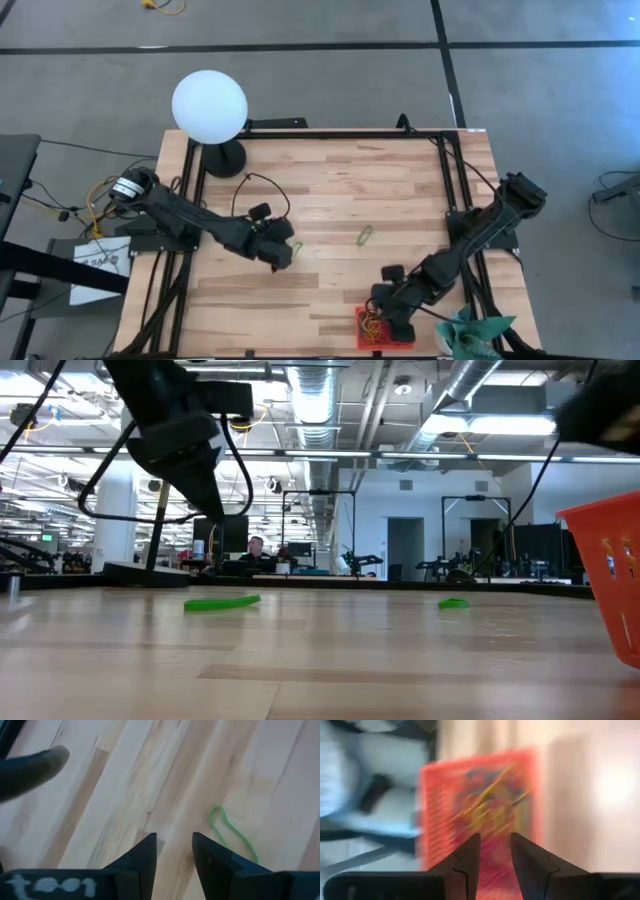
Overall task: Pick and place items into bin
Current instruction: Put the green rubber band into the orange bin
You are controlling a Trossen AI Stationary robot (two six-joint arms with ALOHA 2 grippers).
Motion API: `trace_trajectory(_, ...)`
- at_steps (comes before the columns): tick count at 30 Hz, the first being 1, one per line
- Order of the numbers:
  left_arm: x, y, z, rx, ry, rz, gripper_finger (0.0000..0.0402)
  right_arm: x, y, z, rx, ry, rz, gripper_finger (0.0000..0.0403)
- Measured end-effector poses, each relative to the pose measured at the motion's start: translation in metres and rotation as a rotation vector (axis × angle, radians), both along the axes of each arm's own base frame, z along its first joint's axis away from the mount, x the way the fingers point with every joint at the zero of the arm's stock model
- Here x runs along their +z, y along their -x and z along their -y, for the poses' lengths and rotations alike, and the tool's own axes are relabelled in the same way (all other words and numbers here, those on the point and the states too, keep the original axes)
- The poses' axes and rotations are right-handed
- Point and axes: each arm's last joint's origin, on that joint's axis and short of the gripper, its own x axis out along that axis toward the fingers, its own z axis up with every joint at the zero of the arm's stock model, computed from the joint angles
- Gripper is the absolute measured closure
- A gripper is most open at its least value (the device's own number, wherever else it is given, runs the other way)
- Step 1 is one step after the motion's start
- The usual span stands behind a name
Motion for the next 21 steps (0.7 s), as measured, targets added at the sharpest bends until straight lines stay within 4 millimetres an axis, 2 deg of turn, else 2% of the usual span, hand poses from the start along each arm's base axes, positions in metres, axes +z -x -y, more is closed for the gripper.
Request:
trace_trajectory(3,0.000,-0.004,-0.007,0.035,0.054,0.011,0.0285,-0.001,-0.006,0.010,0.017,0.133,0.073,0.0301)
trace_trajectory(7,-0.008,-0.015,-0.010,0.025,0.150,0.023,0.0285,-0.003,-0.007,0.028,0.055,0.254,0.041,0.0301)
trace_trajectory(11,-0.035,-0.030,-0.011,-0.043,0.207,-0.031,0.0285,-0.004,-0.011,0.046,0.080,0.346,0.017,0.0301)
trace_trajectory(15,-0.063,-0.038,-0.017,-0.056,0.184,-0.113,0.0285,-0.006,-0.015,0.064,0.068,0.390,-0.048,0.0301)
trace_trajectory(21,-0.075,-0.044,-0.023,-0.033,0.227,-0.125,0.0285,-0.009,-0.016,0.082,0.025,0.431,-0.129,0.0301)
